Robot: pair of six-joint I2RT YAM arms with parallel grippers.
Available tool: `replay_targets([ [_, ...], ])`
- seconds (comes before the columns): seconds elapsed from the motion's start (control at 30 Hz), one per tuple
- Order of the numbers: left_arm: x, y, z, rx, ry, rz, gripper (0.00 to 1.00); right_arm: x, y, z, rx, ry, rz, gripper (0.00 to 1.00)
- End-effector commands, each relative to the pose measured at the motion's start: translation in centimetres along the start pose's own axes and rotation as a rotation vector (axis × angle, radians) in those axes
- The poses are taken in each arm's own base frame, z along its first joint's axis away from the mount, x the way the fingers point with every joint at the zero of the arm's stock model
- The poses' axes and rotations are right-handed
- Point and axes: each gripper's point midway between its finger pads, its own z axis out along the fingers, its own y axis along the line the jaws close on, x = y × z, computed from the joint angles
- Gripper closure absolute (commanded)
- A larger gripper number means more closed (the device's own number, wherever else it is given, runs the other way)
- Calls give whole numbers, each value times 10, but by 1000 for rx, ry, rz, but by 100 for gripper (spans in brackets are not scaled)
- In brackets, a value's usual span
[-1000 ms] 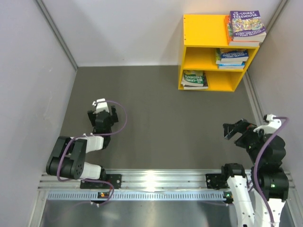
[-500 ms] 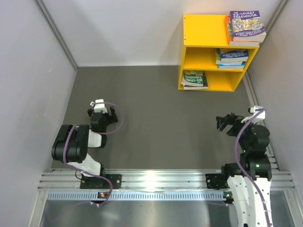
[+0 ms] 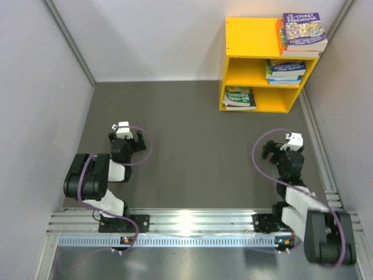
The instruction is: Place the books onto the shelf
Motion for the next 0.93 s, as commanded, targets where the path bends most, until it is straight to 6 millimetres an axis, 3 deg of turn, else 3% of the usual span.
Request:
replay_targets([
  [0.0, -29, -4, 5, 23, -99, 5, 1, -69, -13, 18, 86, -317, 58, 0],
  [0.1, -29, -4, 5, 23, -99, 5, 1, -76, -6, 37, 44, -323, -14, 0],
  [0.23, -29, -4, 5, 22, -98, 3, 1, -50, -9, 51, 63, -293, -3, 0],
  [0.3, -29, -4, 5, 22, -99, 5, 1, -53, -6, 54, 52, -297, -25, 0],
  [0.47, -29, -4, 5, 23, -98, 3, 1, -49, 16, 75, -29, -203, -133, 0],
  [0.9, -28, -3, 5, 21, -95, 4, 1, -48, 28, 72, -56, -213, -150, 0],
])
